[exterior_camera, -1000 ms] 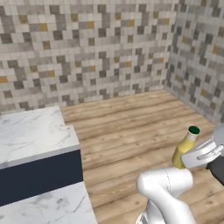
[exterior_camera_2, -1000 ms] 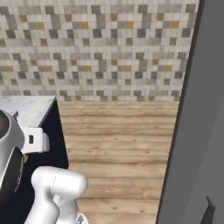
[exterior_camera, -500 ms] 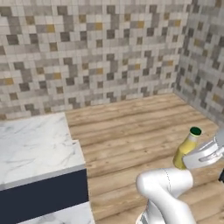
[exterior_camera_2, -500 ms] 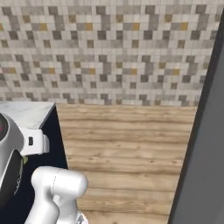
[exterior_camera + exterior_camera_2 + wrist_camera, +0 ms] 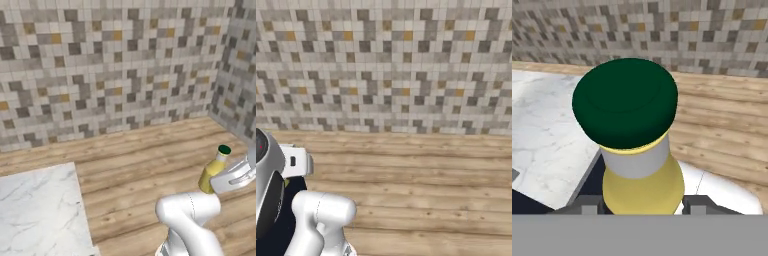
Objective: Place the mustard and ketchup from the counter to the top shelf of the fridge. If the existing items in the fridge are on the top shelf, move them to other shelves.
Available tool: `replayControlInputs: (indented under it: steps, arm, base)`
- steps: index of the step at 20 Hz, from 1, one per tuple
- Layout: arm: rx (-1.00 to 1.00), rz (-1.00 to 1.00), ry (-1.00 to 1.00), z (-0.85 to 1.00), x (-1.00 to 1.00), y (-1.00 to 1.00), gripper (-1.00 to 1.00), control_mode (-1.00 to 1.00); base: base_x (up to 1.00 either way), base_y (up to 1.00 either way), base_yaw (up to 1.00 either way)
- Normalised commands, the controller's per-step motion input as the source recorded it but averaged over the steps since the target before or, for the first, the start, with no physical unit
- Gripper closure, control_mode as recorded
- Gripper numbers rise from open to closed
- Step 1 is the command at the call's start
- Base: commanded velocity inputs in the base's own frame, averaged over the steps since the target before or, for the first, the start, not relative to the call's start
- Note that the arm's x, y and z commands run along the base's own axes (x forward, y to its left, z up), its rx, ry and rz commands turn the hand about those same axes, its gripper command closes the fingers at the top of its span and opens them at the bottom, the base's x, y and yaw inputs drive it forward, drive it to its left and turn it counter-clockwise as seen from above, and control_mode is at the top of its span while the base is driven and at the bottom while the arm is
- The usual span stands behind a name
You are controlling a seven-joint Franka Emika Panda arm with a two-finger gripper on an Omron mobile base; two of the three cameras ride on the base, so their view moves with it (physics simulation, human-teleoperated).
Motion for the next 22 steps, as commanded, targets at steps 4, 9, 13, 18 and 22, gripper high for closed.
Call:
replayControlInputs:
  steps: [4, 9, 13, 18, 22]
  arm:
    - [0.00, 0.00, 0.00, 0.00, 0.00, 0.00, 1.00, 1.00]
    - [0.00, 0.00, 0.00, 0.00, 0.00, 0.00, 1.00, 1.00]
    - [0.00, 0.00, 0.00, 0.00, 0.00, 0.00, 1.00, 1.00]
    - [0.00, 0.00, 0.00, 0.00, 0.00, 0.00, 1.00, 1.00]
    - [0.00, 0.00, 0.00, 0.00, 0.00, 0.00, 1.00, 1.00]
  base:
    - [1.00, 0.39, 0.00]
    - [1.00, 0.35, -0.03]
    - [1.00, 0.34, -0.12]
    - [0.81, 0.35, -0.57]
    - [0.18, 0.36, -0.91]
